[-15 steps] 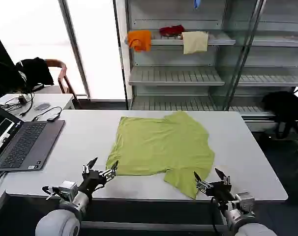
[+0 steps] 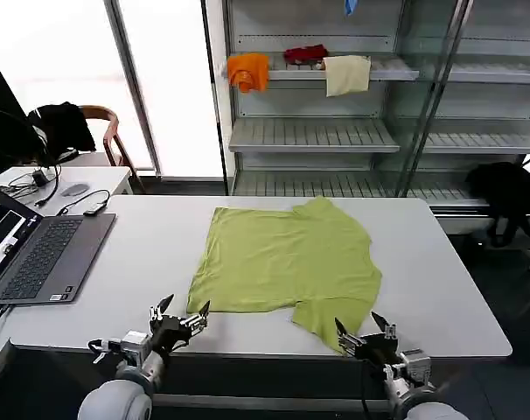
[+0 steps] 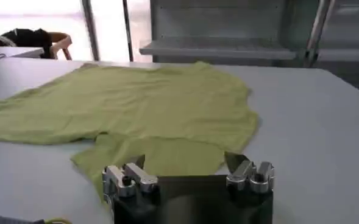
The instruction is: Fold and organize the clothes.
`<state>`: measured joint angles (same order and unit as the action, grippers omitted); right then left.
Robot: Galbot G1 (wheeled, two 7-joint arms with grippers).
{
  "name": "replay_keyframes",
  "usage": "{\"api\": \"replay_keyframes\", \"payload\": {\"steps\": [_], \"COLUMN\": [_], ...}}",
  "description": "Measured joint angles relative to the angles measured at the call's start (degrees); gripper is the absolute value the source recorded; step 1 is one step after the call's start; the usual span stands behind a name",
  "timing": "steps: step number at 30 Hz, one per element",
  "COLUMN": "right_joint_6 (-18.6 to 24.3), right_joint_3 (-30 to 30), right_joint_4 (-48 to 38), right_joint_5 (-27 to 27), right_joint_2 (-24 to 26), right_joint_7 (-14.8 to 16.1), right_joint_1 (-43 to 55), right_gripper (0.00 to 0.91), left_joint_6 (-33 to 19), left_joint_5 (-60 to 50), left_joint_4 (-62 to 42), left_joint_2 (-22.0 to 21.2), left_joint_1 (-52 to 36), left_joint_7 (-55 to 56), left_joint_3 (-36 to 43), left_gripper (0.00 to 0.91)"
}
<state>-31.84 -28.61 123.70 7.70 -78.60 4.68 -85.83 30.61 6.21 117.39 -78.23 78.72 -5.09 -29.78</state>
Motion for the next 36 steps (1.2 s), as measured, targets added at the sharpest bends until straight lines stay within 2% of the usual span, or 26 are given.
{"api": "replay_keyframes", "payload": {"steps": [10, 11, 12, 13, 14, 15, 16, 17, 18, 19, 20, 22, 24, 36], "right_joint_6": [0.19, 0.22, 0.32, 0.39, 0.44, 0.51, 0.55, 0.64, 0.7, 0.77, 0.89, 1.07, 1.29, 2.31], "right_joint_3": [0.78, 0.78, 0.8, 0.81, 0.81, 0.82, 0.86, 0.88, 0.92, 0.96, 1.01, 1.08, 1.12, 1.2], "right_joint_4": [-0.8, -0.88, -0.97, -1.06, -1.14, -1.2, -1.26, -1.3, -1.34, -1.36, -1.39, -1.4, -1.41, -0.74], "right_joint_5": [-1.58, -1.65, -1.7, -1.75, -1.8, -1.89, -1.95, -2.06, -2.13, -2.2, -2.23, -2.29, -2.3, -1.84], "right_joint_2": [-0.39, -0.36, -0.31, -0.29, -0.27, -0.24, -0.23, -0.23, -0.23, -0.25, -0.29, -0.29, -0.29, -0.4], "right_joint_7": [0.16, 0.2, 0.23, 0.27, 0.31, 0.35, 0.37, 0.41, 0.44, 0.47, 0.51, 0.53, 0.55, 0.59], "right_joint_1": [-0.16, -0.21, -0.27, -0.3, -0.33, -0.37, -0.41, -0.47, -0.51, -0.56, -0.63, -0.72, -0.82, -0.79], "right_gripper": [0.897, 0.856, 0.776, 0.665, 0.554, 0.494, 0.353, 0.282, 0.222, 0.121, 0.101, 0.02, 0.0, 0.0], "left_joint_6": [-0.85, -0.96, -1.04, -1.12, -1.21, -1.26, -1.31, -1.36, -1.4, -1.4, -1.41, -1.46, -1.6, -1.85], "left_joint_5": [-0.98, -0.98, -0.99, -1.03, -1.08, -1.13, -1.18, -1.27, -1.35, -1.43, -1.58, -1.79, -1.93, -2.53], "left_joint_4": [-2.55, -2.72, -2.82, -2.86, -2.87, -2.88, -2.87, -2.87, -2.86, -2.86, -2.86, -2.94, -2.95, -2.36], "left_joint_2": [0.24, 0.26, 0.25, 0.23, 0.16, 0.1, 0.04, -0.02, -0.07, -0.12, -0.22, -0.3, -0.27, -0.15], "left_joint_1": [-0.21, -0.17, -0.13, -0.08, -0.01, 0.06, 0.09, 0.15, 0.16, 0.16, 0.13, 0.1, 0.23, 1.04], "left_joint_7": [0.24, 0.24, 0.24, 0.24, 0.25, 0.25, 0.25, 0.24, 0.22, 0.19, 0.14, 0.02, -0.06, -1.16], "left_joint_3": [-0.42, -0.43, -0.41, -0.38, -0.29, -0.2, -0.1, 0.04, 0.16, 0.26, 0.33, 0.43, 0.49, 0.64], "left_gripper": [0.887, 0.867, 0.836, 0.776, 0.675, 0.635, 0.564, 0.544, 0.484, 0.322, 0.202, 0.05, 0.01, 0.0]}}
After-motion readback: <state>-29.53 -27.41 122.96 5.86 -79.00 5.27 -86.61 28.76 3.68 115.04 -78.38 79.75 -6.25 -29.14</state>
